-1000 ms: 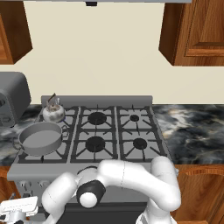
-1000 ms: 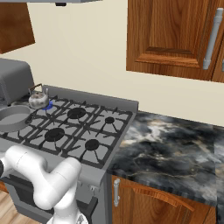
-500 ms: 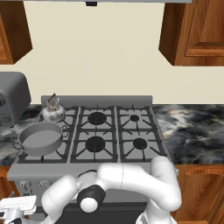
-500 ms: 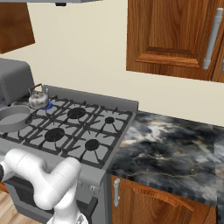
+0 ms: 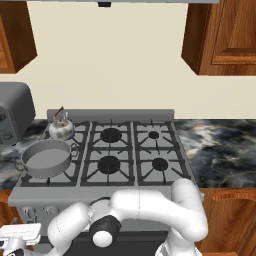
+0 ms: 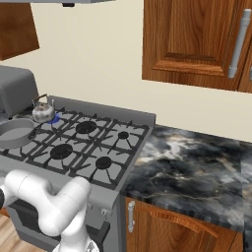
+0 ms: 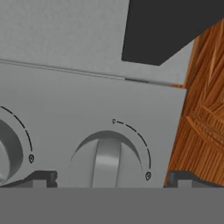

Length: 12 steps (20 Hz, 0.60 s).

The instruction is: Pick the kettle from the cabinet and place it on a stove burner. Then pick the pot from the counter and place it on another stove burner. Finally, turn both burners on.

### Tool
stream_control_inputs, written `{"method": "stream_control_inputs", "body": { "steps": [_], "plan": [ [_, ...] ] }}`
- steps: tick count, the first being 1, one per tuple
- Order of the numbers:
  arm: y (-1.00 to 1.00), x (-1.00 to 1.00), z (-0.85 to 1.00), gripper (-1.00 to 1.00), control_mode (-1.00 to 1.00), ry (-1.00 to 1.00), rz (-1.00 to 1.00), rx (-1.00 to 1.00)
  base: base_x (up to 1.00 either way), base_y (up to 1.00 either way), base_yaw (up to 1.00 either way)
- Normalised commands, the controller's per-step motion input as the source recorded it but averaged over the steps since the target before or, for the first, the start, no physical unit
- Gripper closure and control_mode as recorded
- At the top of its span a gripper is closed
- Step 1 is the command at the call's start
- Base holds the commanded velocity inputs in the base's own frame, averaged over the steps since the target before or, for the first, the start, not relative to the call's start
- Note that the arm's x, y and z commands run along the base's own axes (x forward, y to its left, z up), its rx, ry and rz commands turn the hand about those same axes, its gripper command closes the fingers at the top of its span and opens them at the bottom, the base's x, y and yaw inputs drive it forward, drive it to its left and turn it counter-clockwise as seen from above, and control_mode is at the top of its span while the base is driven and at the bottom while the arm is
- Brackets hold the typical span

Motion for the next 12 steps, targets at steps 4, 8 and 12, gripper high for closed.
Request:
{"method": "stream_control_inputs", "body": {
  "steps": [4,8,12],
  "plan": [
    [0.0,0.0,0.0,-1.0,-1.0,0.01,-0.03,0.0,0.0,0.0,0.0],
    [0.0,0.0,0.06,-1.0,-1.0,0.0,-0.05,0.0,0.0,0.0,0.0],
    [0.0,0.0,0.14,-1.0,-1.0,0.0,-0.04,0.0,0.0,0.0,0.0]
  ]
}}
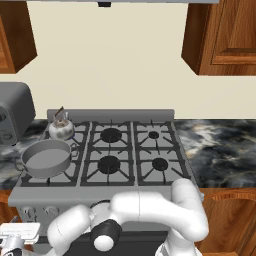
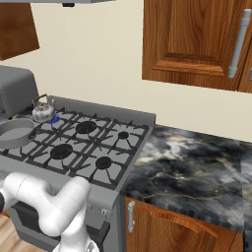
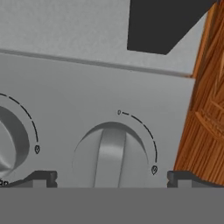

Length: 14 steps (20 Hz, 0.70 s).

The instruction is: Pick the kettle from the cabinet and place it on a stove burner. Then pick the pot from the counter and place it on another stove burner. Finally, turn both burners on.

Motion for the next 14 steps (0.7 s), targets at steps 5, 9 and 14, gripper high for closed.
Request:
{"method": "stream_control_inputs", "body": {
  "steps": [5,9,14],
  "plan": [
    [-0.02,0.0,0.05,-1.0,-1.0,0.0,-0.03,0.0,0.0,0.0,0.0],
    [-0.08,0.0,0.0,-1.0,-1.0,0.0,-0.01,0.0,0.0,0.0,0.0],
    [-0.12,0.0,0.0,-1.0,-1.0,0.0,-0.02,0.0,0.0,0.0,0.0]
  ]
}}
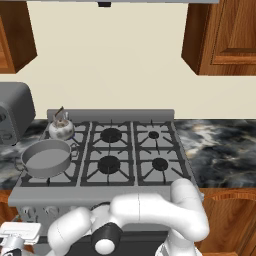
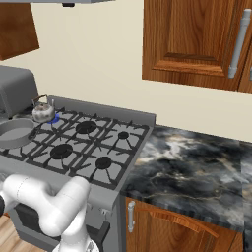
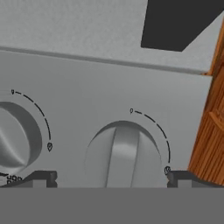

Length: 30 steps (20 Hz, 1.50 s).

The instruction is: Pick the kettle from the cabinet and place it on a stove burner. Then pick the pot from the counter and place it on another stove burner. Finally, turn both burners on.

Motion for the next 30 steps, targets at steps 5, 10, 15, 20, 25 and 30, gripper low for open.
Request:
{"method": "stream_control_inputs", "body": {
  "steps": [5,10,15,20,25,30],
  "plan": [
    [-0.06,0.02,0.0,-1.0,-1.0,0.0,0.0,0.0,0.0,0.0,0.0],
    [0.0,0.09,0.0,-1.0,-1.0,0.0,0.0,0.0,0.0,0.0,0.0],
    [0.0,0.13,0.0,-1.0,-1.0,0.0,0.0,0.0,0.0,0.0,0.0],
    [0.0,0.17,0.0,-1.0,-1.0,0.0,0.0,0.0,0.0,0.0,0.0],
    [0.0,0.22,0.0,-1.0,-1.0,0.0,0.0,0.0,0.0,0.0,0.0],
    [0.0,0.24,0.0,-1.0,-1.0,0.0,0.0,0.0,0.0,0.0,0.0]
  ]
}}
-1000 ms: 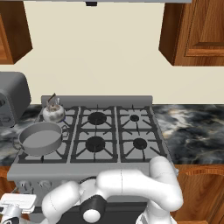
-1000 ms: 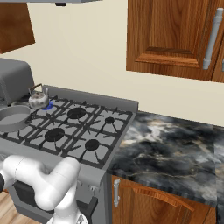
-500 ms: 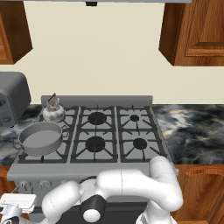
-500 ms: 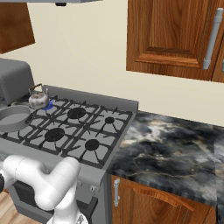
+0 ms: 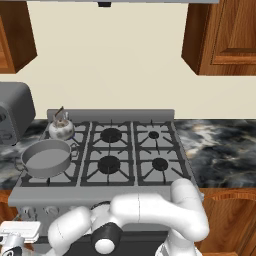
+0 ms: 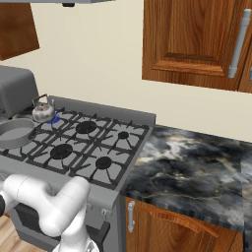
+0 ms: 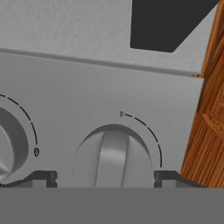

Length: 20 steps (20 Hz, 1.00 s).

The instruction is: Pick the kettle from the cabinet and place it on a stove burner. Then pick the pot from the counter and place it on another stove burner. Finally, turn both burners on.

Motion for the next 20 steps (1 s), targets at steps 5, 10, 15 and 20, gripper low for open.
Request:
{"method": "stream_control_inputs", "body": {
  "steps": [5,10,15,20],
  "plan": [
    [0.0,0.25,0.0,-1.0,-1.0,0.0,0.0,0.0,0.0,0.0,0.0],
    [0.0,0.25,0.0,1.0,-1.0,0.0,0.0,0.0,0.0,0.0,0.0],
    [0.0,0.18,0.0,1.0,-1.0,0.0,0.0,0.0,0.0,0.0,0.0],
    [0.0,0.18,0.0,1.0,-1.0,0.0,0.01,0.0,0.0,0.0,0.0]
  ]
}}
